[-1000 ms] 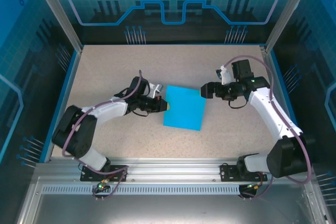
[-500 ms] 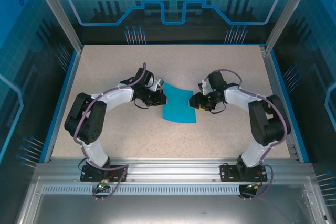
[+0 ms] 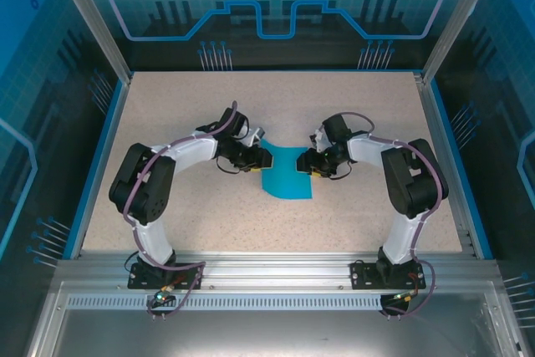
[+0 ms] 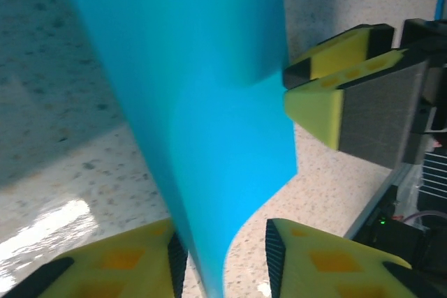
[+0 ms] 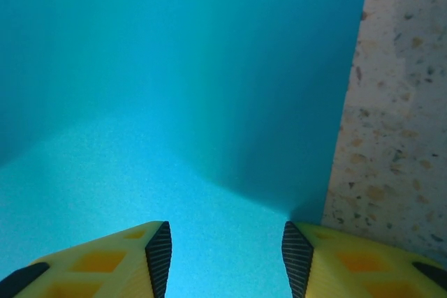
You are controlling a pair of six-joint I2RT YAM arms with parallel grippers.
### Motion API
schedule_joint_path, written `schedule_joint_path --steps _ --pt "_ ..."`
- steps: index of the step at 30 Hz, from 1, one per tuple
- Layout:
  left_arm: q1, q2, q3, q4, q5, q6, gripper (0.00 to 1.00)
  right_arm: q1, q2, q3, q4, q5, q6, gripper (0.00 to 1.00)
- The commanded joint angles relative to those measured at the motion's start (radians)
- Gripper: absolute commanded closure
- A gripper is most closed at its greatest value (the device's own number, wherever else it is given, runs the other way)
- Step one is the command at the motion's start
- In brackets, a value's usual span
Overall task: Fold a paper plane with a square sheet of paper (fold left side to right side)
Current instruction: First fold in half a square sheet of paper at the center of the table.
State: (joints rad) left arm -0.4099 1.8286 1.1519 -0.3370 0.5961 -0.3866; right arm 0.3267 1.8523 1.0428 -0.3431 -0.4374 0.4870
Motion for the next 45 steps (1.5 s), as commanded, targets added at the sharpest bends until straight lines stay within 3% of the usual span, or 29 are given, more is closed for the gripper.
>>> schedule_joint_path --steps 1,20,32,36,45 --pt "-0.025 0.022 0.047 0.043 0.069 -0.03 0.58 0.015 0.025 -0.003 -0.059 0.052 -0.001 0.5" --pt "-0.082 0.072 0.087 0.124 0.113 -0.077 0.34 -0.012 -0.009 -0.043 0.031 -0.027 0.029 0.48" --pt "-0.092 0.095 0.098 0.133 0.109 -0.086 0.33 -0.081 -0.124 -0.029 0.025 -0.075 0.035 0.47" --pt "-0.096 0.103 0.105 0.138 0.112 -0.09 0.34 -0.099 -0.153 -0.029 0.089 -0.178 0.083 0.45" --pt "-0.099 0.109 0.108 0.144 0.126 -0.088 0.36 -0.049 -0.045 0.062 0.151 -0.284 0.164 0.43"
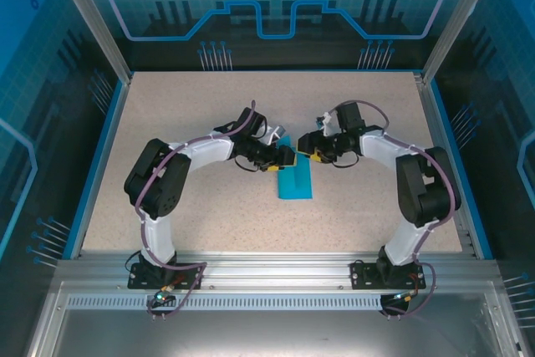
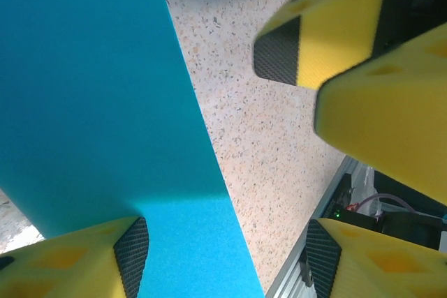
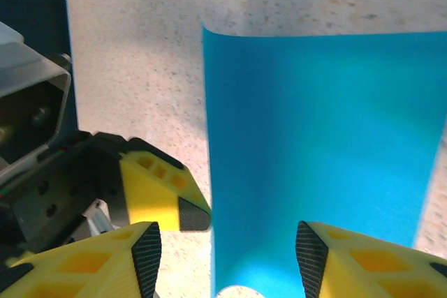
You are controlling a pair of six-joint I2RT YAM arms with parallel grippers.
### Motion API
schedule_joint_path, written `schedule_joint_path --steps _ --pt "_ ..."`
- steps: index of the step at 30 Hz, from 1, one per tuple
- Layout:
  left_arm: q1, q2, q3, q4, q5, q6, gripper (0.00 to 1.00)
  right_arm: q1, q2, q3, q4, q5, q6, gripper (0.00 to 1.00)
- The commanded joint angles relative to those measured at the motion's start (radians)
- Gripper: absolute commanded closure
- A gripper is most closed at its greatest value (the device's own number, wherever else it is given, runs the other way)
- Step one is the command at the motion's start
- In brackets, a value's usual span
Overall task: Fold a paper plane with a square sheet of paper (fold left side to right side)
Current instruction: First fold in half a square sheet of paper at the center of the table.
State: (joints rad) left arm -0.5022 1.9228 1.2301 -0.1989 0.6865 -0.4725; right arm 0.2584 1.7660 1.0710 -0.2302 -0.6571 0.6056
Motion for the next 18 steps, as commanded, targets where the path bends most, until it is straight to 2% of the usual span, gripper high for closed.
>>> schedule_joint_path --steps 1,6,8,10,15,18 --pt "-0.006 0.015 0.03 0.005 0.035 -0.002 0.37 0.023 0.053 0.042 0.034 -0.068 0.051 0.44" --pt "-0.006 0.015 0.032 0.003 0.036 -0.002 0.41 0.042 0.094 0.066 0.024 -0.071 0.058 0.45" --pt "-0.007 0.015 0.032 0.003 0.036 -0.002 0.43 0.044 0.098 0.068 0.022 -0.07 0.059 0.51" --pt "-0.007 0.013 0.032 0.003 0.034 -0.003 0.44 0.045 0.103 0.067 0.013 -0.066 0.054 0.6" --pt "-0.007 -0.002 0.03 0.009 0.032 -0.004 0.42 0.041 0.108 0.063 0.0 -0.044 0.037 0.95" --pt "-0.008 -0.018 0.025 0.009 0.028 0.0 0.4 0.041 0.107 0.068 -0.011 -0.039 0.022 1.0"
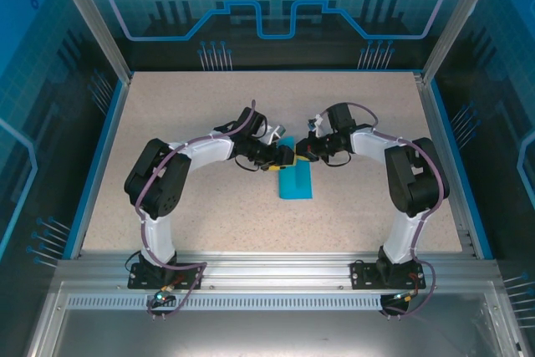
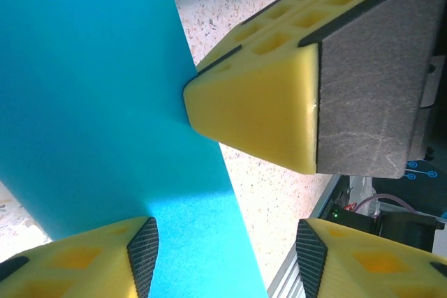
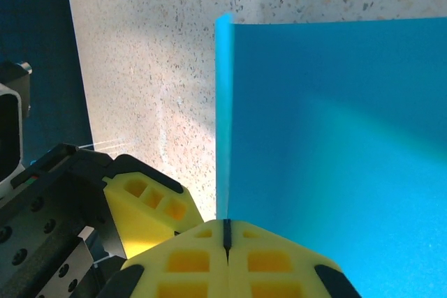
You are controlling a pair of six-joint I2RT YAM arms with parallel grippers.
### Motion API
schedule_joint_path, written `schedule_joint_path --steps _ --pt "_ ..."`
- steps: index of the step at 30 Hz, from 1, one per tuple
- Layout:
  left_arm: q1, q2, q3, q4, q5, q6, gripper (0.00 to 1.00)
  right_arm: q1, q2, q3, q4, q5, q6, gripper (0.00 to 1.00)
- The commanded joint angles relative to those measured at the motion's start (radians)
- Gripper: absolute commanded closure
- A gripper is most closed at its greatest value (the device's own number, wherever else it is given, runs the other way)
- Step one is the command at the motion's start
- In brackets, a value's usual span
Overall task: Fold a paper plane with a square sheet of paper (fold left side to right side)
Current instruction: First fold in half a square sheet of paper at the center of the table.
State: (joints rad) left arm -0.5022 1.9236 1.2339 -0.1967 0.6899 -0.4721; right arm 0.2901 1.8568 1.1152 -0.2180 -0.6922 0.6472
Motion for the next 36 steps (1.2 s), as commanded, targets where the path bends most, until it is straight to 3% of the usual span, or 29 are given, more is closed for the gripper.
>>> schedule_joint_path --steps 1,4,13,26,36 --pt "-0.008 -0.025 0.017 0.004 0.022 0.0 0.4 0.008 0.017 0.028 -0.032 0.0 -0.026 1.0" --pt "-0.006 -0.053 0.008 -0.02 -0.009 0.014 0.36 0.001 0.015 0.029 -0.049 0.018 -0.045 1.0" --pt "0.007 -0.133 -0.016 -0.24 -0.306 0.01 0.33 -0.041 0.016 0.031 -0.117 0.077 -0.119 1.0" --pt "-0.062 0.05 0.103 -0.247 -0.302 -0.092 0.33 -0.061 0.052 0.041 -0.179 0.168 -0.183 1.0" --pt "-0.079 0.109 0.134 -0.264 -0.333 -0.127 0.38 -0.067 0.074 0.043 -0.179 0.204 -0.194 1.0"
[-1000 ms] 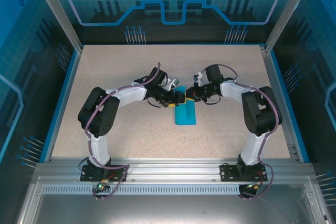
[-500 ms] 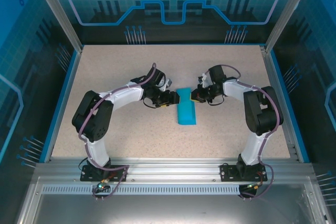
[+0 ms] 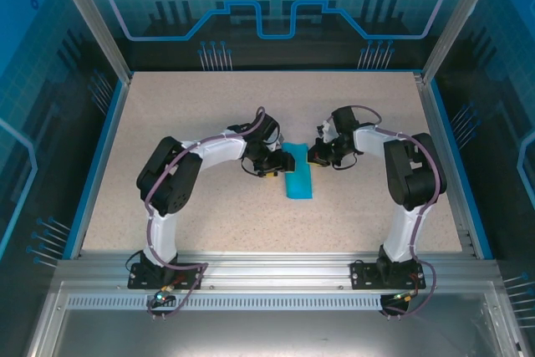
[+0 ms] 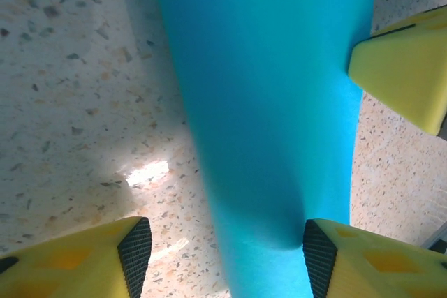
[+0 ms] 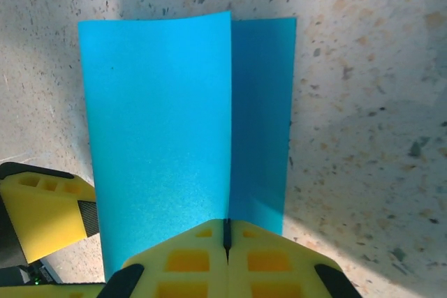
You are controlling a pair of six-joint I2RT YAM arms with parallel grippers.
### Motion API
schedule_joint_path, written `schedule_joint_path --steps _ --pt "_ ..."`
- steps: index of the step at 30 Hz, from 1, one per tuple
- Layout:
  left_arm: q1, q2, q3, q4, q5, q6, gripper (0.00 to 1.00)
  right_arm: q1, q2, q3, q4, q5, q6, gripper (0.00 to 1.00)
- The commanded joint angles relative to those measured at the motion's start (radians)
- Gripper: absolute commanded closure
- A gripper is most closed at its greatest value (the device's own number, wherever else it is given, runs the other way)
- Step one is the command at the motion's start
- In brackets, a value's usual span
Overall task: Fold a paper plane with a square sheet of paper (fold left side to right side)
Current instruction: First fold in half a square sheet of paper at the center of the table, then hold the square sheet of paper at the center of the table.
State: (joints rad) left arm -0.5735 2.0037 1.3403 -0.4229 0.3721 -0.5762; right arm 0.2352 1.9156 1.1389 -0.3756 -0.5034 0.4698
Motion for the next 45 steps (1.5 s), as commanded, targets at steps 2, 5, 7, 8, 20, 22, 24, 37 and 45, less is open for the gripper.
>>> schedule_joint_path --steps 2,5,7,8,20,22,24,37,45 --pt "-0.009 0.033 0.028 -0.033 -0.013 -0.028 0.38 -0.014 0.02 0.021 -0.024 0.02 -0.018 1.0" --pt "-0.011 0.043 0.031 -0.029 -0.01 -0.035 0.4 -0.013 0.026 0.024 -0.027 0.018 -0.019 0.99" --pt "-0.012 0.05 0.035 -0.03 -0.014 -0.034 0.41 -0.014 0.032 0.027 -0.031 0.013 -0.021 0.98" --pt "-0.014 0.053 0.038 -0.033 -0.017 -0.034 0.41 -0.013 0.031 0.027 -0.032 0.015 -0.022 0.96" --pt "-0.023 0.083 0.049 -0.051 -0.039 -0.03 0.45 -0.046 -0.08 -0.005 -0.075 0.077 -0.048 0.54" --pt "-0.023 0.087 0.052 -0.051 -0.039 -0.03 0.45 -0.061 -0.113 -0.024 -0.081 0.092 -0.054 0.51" --pt "-0.024 0.091 0.055 -0.055 -0.041 -0.029 0.45 -0.075 -0.14 -0.042 -0.087 0.104 -0.062 0.48" --pt "-0.039 0.137 0.108 -0.121 -0.049 0.004 0.46 -0.103 -0.212 -0.121 -0.106 0.105 -0.089 0.45" --pt "-0.049 0.168 0.149 -0.164 -0.055 0.018 0.45 -0.102 -0.236 -0.146 -0.101 0.084 -0.088 0.45"
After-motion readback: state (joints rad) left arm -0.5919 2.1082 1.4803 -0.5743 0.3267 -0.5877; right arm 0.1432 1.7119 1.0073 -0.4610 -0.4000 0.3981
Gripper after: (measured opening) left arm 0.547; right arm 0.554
